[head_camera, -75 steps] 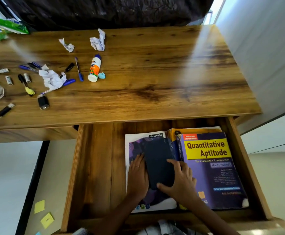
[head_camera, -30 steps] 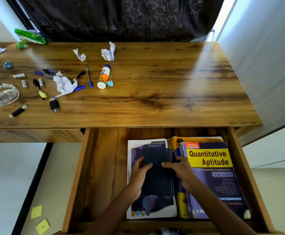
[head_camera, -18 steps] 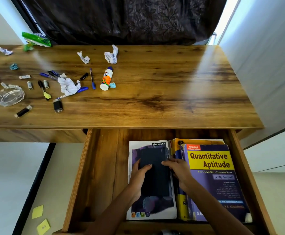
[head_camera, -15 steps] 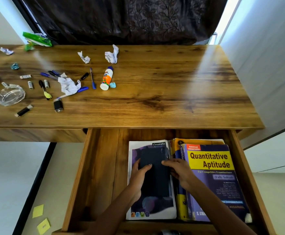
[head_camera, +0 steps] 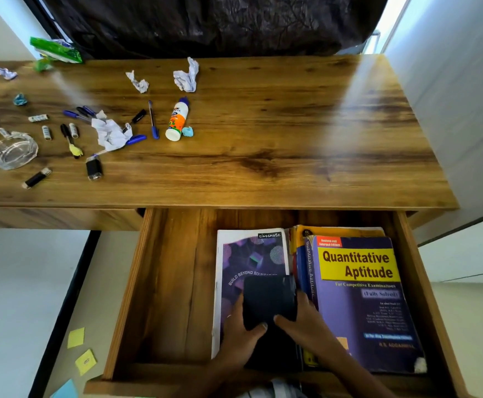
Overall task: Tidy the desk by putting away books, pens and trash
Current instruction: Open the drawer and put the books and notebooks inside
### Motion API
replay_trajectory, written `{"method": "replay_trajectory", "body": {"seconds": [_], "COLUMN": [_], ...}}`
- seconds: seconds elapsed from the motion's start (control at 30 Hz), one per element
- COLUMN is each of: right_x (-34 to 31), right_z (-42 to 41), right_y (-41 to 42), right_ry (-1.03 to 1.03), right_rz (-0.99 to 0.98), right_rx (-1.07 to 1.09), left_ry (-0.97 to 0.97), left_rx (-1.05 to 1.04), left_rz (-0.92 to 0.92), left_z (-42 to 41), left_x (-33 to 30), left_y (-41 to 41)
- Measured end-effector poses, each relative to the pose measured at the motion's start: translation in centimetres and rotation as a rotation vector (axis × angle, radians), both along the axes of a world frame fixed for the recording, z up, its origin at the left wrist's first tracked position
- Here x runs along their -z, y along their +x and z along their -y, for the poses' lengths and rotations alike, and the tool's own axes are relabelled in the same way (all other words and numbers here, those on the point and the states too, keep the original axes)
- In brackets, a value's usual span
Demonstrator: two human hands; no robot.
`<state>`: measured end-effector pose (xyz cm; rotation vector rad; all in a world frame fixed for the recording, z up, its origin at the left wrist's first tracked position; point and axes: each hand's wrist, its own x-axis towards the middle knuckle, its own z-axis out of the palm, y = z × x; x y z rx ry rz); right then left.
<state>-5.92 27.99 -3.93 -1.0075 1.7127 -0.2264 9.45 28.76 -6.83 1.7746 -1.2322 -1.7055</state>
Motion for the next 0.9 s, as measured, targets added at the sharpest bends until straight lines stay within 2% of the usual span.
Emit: {"method": "replay_trajectory", "body": {"seconds": [0.07,0.17,0.2,0.27,0.4,0.67,0.9], "right_x": [-0.5,-1.1,-1.2,-1.0,0.2,-0.7,-2.5], "right_z": [0.0,0.6,1.1,2.2,4.0,5.4,5.2], "right_y": [0.3,0.0,-0.2,-0.3,0.3,1.5,10.4], "right_ry": [-0.061,-0.333,-0.404,-0.428,-0.346,-0.314,-0.425], "right_rz": [-0.088,-0.464,-0.515,-0.517,-0.542,-0.567,-0.468], "right_rx": [-0.109,-0.364,-0.423,-0.553,-0.869,-0.778,-0.507], "left_ry": [-0.044,-0.071,-0.081,-0.102,-0.113,-0.149,-0.383], "left_rx": [0.031,0.077,0.090,0.106,0.143,0.240,0.332], "left_rz": [0.068,0.156,0.182,0.193,0.212,0.159,0.277], "left_z": [0.0,0.0,0.0,0.0,0.3,1.1,2.9], "left_x": [0.5,0.9,1.0,1.2,0.8,-0.7,-2.6], "left_y": [-0.1,-0.1,-0.2,-0.3,-0.2,2.0,10.6]}}
